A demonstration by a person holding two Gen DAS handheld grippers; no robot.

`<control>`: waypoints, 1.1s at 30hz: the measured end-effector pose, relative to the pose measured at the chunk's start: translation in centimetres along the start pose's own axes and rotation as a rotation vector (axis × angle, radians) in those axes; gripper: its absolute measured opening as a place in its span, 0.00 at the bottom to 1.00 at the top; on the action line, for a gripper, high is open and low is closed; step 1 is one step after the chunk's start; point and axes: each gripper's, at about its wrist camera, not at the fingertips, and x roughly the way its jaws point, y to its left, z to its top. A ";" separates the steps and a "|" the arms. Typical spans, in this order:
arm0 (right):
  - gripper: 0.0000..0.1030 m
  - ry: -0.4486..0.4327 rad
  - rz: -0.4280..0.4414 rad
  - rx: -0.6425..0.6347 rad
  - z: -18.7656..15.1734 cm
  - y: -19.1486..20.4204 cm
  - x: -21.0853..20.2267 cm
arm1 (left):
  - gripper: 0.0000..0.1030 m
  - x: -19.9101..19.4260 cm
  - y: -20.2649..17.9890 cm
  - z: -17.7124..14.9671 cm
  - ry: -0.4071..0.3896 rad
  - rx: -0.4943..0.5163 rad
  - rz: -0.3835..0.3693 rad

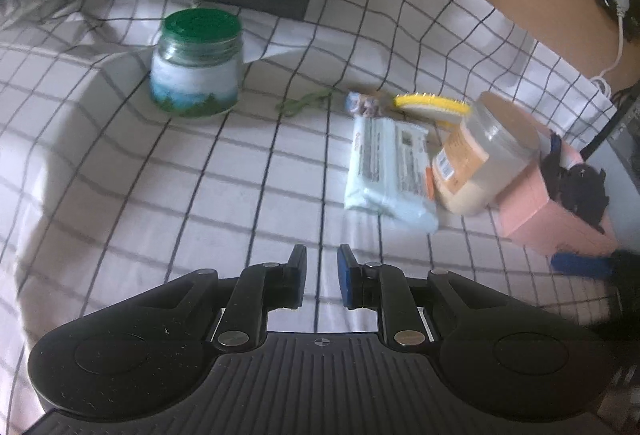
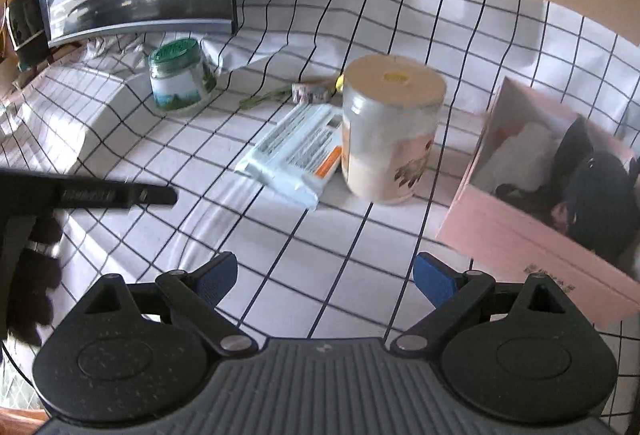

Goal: Organize soft objects
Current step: 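Grasp the green cord on the tablecloth with the left tool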

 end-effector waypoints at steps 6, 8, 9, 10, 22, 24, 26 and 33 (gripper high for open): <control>0.92 0.014 -0.038 -0.060 -1.3 0.8 0.1 | 0.18 2.5 -1.4 4.0 -0.018 0.036 -0.034; 0.92 0.012 -0.054 -0.069 -1.4 0.8 0.0 | 0.18 3.7 -2.1 5.7 -0.018 0.065 -0.026; 0.92 0.009 -0.061 -0.074 -1.6 0.8 -0.1 | 0.18 4.2 -2.3 6.3 -0.020 0.083 -0.021; 0.92 0.005 -0.068 -0.079 -1.7 0.8 -0.3 | 0.18 4.8 -2.7 7.0 -0.021 0.104 -0.016; 0.92 0.023 -0.113 -0.059 -2.5 -0.3 -0.2 | 0.18 8.4 -3.8 10.9 -0.054 0.225 -0.003; 0.92 0.027 -0.113 -0.055 -2.5 -0.2 0.0 | 0.18 8.3 -3.2 10.7 -0.119 0.258 -0.030; 0.92 0.028 -0.108 -0.056 -2.6 -0.1 0.1 | 0.18 8.1 -2.4 10.0 -0.209 0.318 -0.035; 0.92 0.045 -0.087 -0.030 -4.0 -0.1 0.6 | 0.18 10.0 -1.6 8.3 -0.168 0.473 0.052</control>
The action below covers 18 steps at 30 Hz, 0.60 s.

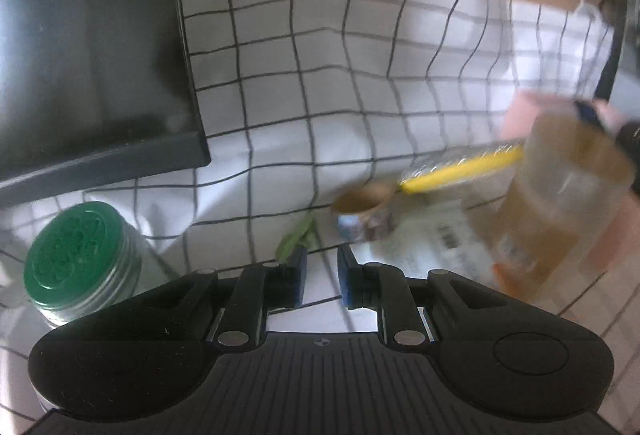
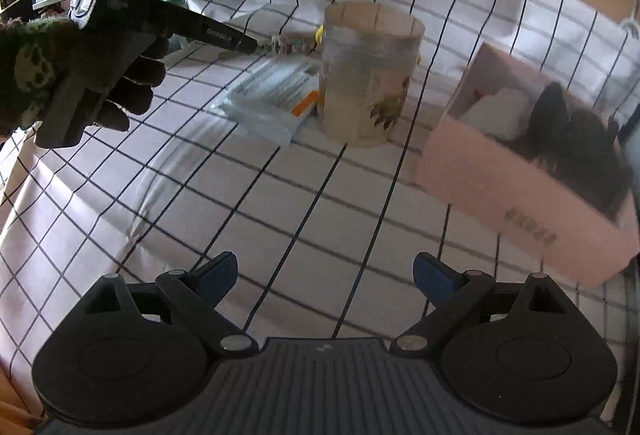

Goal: Organize soft objects
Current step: 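Grasp the green cord on the tablecloth with the left tool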

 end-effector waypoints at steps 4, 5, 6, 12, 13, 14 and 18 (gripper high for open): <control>0.92 0.011 0.004 0.013 -0.6 0.0 0.2 | 0.18 0.9 0.2 0.4 -0.005 -0.010 0.060; 0.92 0.012 0.005 0.017 -0.7 -0.1 0.2 | 0.18 1.2 0.3 0.7 0.003 -0.008 0.062; 0.92 0.013 0.005 0.020 -0.8 -0.2 0.1 | 0.18 1.6 0.3 0.8 0.017 -0.001 0.059; 0.92 0.022 -0.001 0.035 -1.6 -0.8 -0.2 | 0.25 3.4 1.3 1.7 0.093 -0.022 0.070; 0.92 0.023 -0.003 0.039 -1.7 -0.9 -0.3 | 0.25 3.5 1.4 1.8 0.095 -0.029 0.071; 0.92 0.024 -0.004 0.043 -1.8 -1.0 -0.4 | 0.26 3.5 1.5 1.9 0.101 -0.039 0.069; 0.92 0.025 -0.005 0.056 -2.1 -1.3 -0.5 | 0.28 4.1 2.3 2.7 0.133 -0.088 0.038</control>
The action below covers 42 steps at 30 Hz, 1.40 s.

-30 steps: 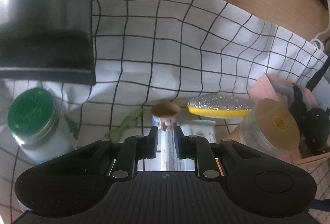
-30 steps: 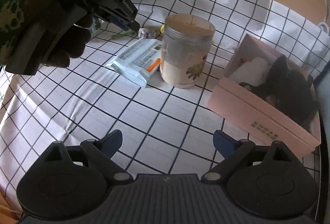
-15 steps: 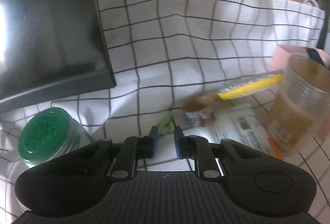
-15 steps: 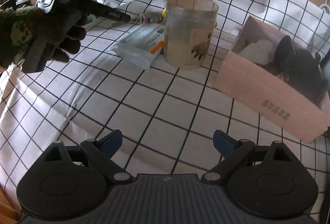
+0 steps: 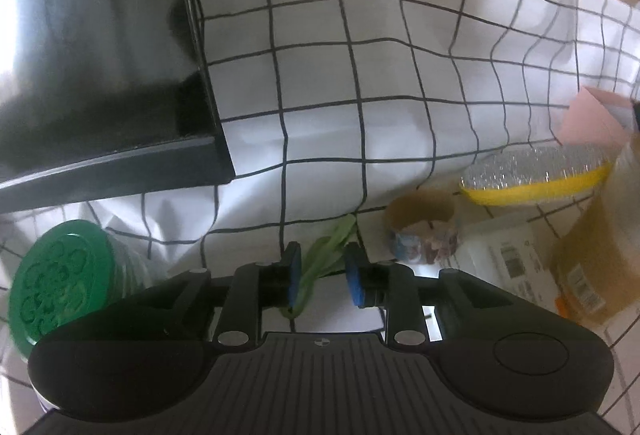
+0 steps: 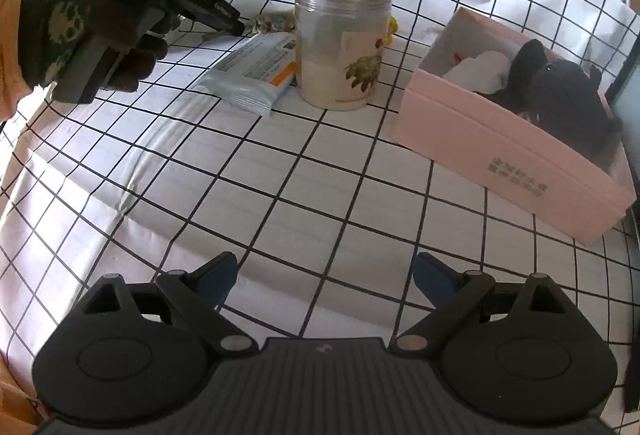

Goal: Organize soft objects
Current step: 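Grasp the green cord on the tablecloth with the left tool, then lift the green cord with the left tool while the right tool grasps the tape roll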

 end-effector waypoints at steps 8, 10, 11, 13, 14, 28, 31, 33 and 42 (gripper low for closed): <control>0.92 -0.006 -0.005 0.007 -0.5 -0.3 -0.5 | 0.22 -0.6 0.6 -0.3 0.003 0.001 -0.030; 0.92 -0.014 -0.009 0.006 -0.5 -0.4 -0.7 | 0.16 -1.0 0.7 -0.6 -0.007 -0.011 -0.033; 0.92 -0.017 -0.011 0.007 -0.4 -0.4 -0.8 | 0.14 -1.3 0.7 -0.8 -0.017 -0.014 -0.034; 0.92 -0.022 -0.014 0.002 -0.3 -0.6 -0.9 | 0.14 -1.2 0.3 -1.1 -0.013 -0.014 -0.040; 0.92 -0.025 -0.014 -0.001 -0.3 -0.5 -1.0 | 0.14 -1.5 0.3 -1.4 -0.014 -0.013 -0.046; 0.92 -0.081 0.010 -0.078 1.0 1.8 -1.9 | 0.14 -7.1 0.2 -5.7 -0.026 -0.082 -0.099; 0.92 -0.094 0.017 -0.089 1.3 2.4 -2.1 | 0.14 -9.1 -0.3 -7.4 -0.028 -0.118 -0.126; 0.92 -0.108 0.025 -0.101 1.6 2.8 -2.3 | 0.14 -10.6 -0.6 -8.7 -0.023 -0.142 -0.146; 0.92 -0.193 0.071 -0.138 8.7 4.1 -3.4 | 0.14 -15.3 -0.1 -13.4 -0.019 -0.244 -0.192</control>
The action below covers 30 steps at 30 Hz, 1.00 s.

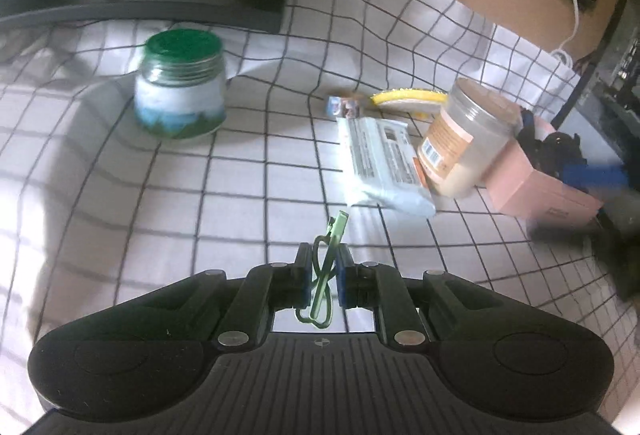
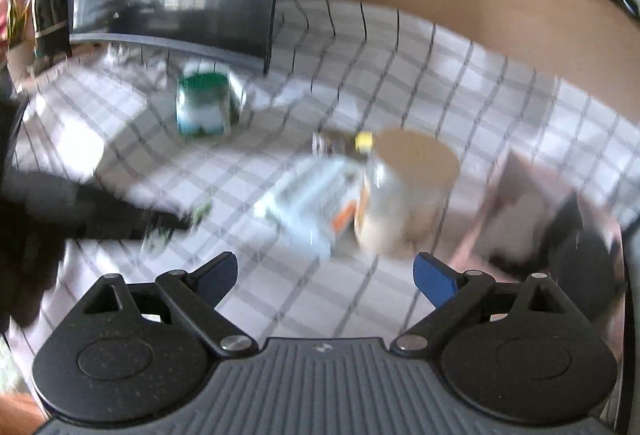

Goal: Organize soft objects
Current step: 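Lift the green cord with the left tool while the right tool grasps the tape roll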

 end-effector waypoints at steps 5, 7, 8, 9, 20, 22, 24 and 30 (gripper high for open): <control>0.92 -0.006 0.064 0.074 5.3 0.0 1.2 | 0.14 -2.1 2.3 -0.5 -0.052 -0.068 0.008; 0.92 -0.001 0.101 0.130 6.7 0.1 2.4 | 0.14 -3.1 3.1 -0.7 -0.068 -0.094 0.017; 0.92 -0.004 0.101 0.142 6.9 0.4 3.1 | 0.14 -3.4 3.6 -0.9 -0.072 -0.106 0.020; 0.92 -0.004 0.088 0.149 7.2 0.9 4.0 | 0.14 -3.7 4.0 -1.0 -0.075 -0.118 0.024; 0.77 -0.001 -0.105 0.146 4.6 5.3 12.9 | 0.14 -6.5 9.5 -2.1 -0.095 -0.210 0.065; 0.71 0.005 -0.127 0.160 4.7 5.5 14.3 | 0.14 -6.3 10.3 -2.5 -0.081 -0.230 0.070; 0.68 0.007 -0.151 0.171 5.0 5.5 15.5 | 0.14 -6.1 11.2 -2.8 -0.070 -0.256 0.072; 0.66 -0.029 -0.251 0.182 6.9 5.4 18.7 | 0.14 -6.2 12.2 -3.2 -0.066 -0.267 0.076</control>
